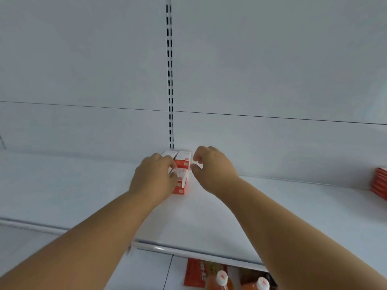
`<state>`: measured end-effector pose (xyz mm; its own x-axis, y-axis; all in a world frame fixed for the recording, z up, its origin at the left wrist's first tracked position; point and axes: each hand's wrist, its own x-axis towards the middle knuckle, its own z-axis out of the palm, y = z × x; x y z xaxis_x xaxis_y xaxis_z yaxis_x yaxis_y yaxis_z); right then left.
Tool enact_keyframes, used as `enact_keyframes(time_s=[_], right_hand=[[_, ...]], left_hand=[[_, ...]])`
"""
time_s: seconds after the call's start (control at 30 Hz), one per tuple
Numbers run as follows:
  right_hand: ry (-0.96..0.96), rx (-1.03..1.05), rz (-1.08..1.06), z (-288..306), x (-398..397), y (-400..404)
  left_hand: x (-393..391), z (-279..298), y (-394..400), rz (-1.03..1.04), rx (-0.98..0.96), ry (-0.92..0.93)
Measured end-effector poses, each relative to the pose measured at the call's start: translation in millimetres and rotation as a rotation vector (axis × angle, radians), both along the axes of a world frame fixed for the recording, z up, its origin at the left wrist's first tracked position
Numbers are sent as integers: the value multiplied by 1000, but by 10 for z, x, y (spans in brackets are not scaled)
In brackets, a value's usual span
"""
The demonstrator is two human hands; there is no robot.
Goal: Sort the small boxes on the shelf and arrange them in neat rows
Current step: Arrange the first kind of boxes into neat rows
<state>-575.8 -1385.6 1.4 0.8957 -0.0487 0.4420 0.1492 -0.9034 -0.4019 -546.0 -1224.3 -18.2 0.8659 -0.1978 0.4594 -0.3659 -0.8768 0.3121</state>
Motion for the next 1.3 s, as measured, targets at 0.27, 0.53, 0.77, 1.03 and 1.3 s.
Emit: enact_keyframes(time_s=[0.27, 0.53, 0.77, 1.03, 1.3], right_hand=[[382, 231, -121, -185, 176, 365], [421, 927, -36, -112, 72, 151], [93, 1391, 12, -93, -410, -80], [78, 1113, -103, -214, -1013, -458], [235, 609, -224, -285, -1253, -772]], left_hand=[[347, -171, 301, 90, -214, 339], [188, -35, 376, -84, -526, 223], [-65, 18, 69, -361, -906, 471], [-428, -66, -337, -524, -563, 534], [-663, -186, -556, -577, -166, 443]])
